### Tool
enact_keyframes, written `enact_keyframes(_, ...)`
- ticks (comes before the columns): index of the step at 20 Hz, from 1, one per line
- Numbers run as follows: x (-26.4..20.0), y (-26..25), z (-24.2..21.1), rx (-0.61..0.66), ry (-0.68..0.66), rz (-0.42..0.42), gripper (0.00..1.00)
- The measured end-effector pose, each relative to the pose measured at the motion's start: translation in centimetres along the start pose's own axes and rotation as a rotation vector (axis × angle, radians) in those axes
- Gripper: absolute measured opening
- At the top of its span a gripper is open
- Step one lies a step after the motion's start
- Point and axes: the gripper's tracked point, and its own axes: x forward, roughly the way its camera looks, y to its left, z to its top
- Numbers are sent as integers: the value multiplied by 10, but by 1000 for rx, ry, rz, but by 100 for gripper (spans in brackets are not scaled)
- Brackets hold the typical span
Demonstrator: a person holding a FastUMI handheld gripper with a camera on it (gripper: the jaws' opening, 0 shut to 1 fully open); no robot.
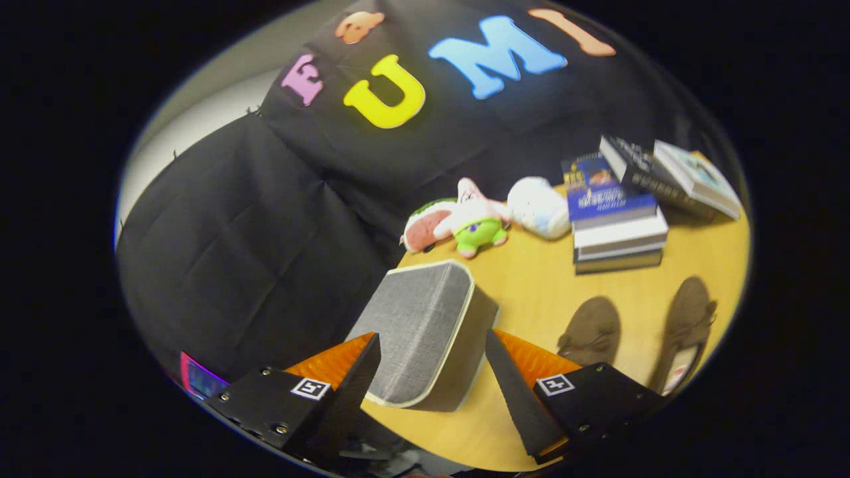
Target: Open the storage box then place both shoes into the box .Put the left shoe in first, then the right shoe, with the right side of both shoes facing outward in a uniform manner.
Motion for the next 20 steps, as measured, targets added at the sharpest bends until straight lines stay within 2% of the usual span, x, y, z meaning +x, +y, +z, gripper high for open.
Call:
enact_keyframes(5,31,-7,-32,263,123,153,96)
enact_keyframes(9,52,-16,-49,449,163,226,96)
enact_keyframes(14,74,-20,-63,493,189,293,96)
enact_keyframes(18,77,-10,-57,567,162,377,96)
enact_keyframes(20,77,-7,-62,581,166,406,82)
